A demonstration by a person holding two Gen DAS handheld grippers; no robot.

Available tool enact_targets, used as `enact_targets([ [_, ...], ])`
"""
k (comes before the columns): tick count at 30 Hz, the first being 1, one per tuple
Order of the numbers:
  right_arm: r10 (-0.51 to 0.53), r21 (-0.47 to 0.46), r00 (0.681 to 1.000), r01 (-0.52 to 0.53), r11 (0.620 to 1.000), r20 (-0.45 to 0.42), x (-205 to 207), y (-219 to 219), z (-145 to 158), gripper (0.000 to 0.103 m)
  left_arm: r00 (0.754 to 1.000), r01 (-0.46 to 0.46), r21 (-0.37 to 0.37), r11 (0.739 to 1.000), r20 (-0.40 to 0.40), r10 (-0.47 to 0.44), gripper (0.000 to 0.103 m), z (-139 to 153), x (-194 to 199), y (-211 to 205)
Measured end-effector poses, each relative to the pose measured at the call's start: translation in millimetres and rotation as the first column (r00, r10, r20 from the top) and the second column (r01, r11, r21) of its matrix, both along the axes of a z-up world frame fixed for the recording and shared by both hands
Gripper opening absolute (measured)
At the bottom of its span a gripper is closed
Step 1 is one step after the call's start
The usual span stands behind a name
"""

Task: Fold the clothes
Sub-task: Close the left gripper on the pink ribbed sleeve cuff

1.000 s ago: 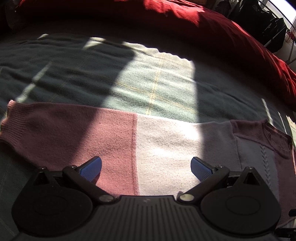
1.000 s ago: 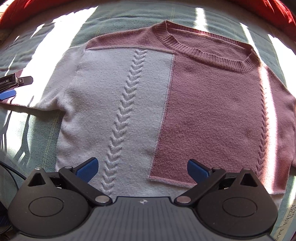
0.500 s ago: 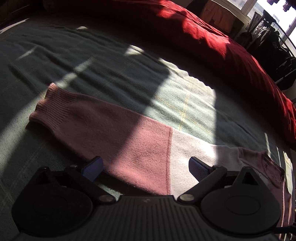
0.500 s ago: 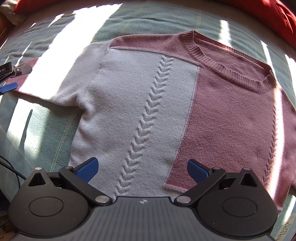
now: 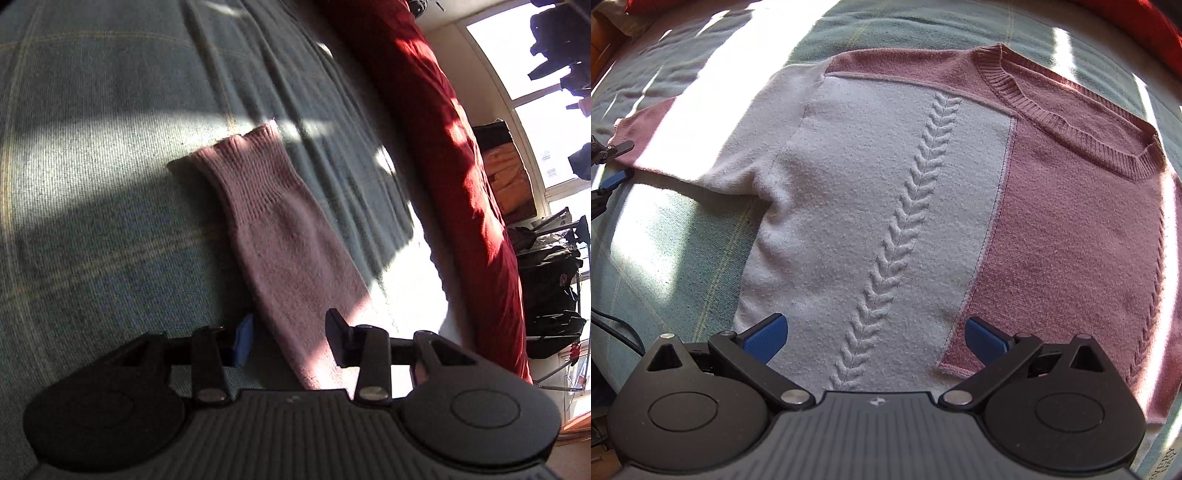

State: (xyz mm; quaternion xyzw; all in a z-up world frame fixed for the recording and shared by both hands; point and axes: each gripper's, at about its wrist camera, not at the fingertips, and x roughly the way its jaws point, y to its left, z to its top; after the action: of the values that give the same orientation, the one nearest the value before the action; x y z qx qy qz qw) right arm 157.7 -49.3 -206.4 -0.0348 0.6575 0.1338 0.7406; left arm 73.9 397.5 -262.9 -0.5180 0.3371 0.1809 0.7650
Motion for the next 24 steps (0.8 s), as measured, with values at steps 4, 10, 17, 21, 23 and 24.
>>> enact_targets([
  [4,0.003,-0.007,1.000,-0.003,1.000,-0.008,4,0,-1,0.103,0.999,-0.039,-0.021,0.999,0.033,0.039,0.039,-5,7,13],
  [10,0.011,-0.008,1.000,-0.011,1.000,-0.020,7,3,-5,0.103,0.996,-0.034,0.026,0.999,0.080,0.032,0.039,-9,29,30],
  [17,0.029,0.004,0.999,-0.029,1.000,-0.034,8,10,-7,0.103,0.993,-0.050,0.007,0.999,0.106,0.049,0.021,-18,14,27],
  [21,0.038,0.014,0.998,-0.038,0.999,-0.043,11,12,-10,0.103,0.990,-0.077,-0.044,0.996,0.118,0.082,0.011,-31,11,36],
  [23,0.038,0.019,0.998,-0.038,0.999,-0.041,13,12,-12,0.103,0.989,-0.064,-0.033,0.997,0.128,0.068,0.011,-32,18,38],
  [24,0.037,0.018,0.998,-0.036,0.999,-0.042,14,12,-14,0.103,0.989,-0.057,-0.018,0.998,0.133,0.059,0.011,-32,19,37],
])
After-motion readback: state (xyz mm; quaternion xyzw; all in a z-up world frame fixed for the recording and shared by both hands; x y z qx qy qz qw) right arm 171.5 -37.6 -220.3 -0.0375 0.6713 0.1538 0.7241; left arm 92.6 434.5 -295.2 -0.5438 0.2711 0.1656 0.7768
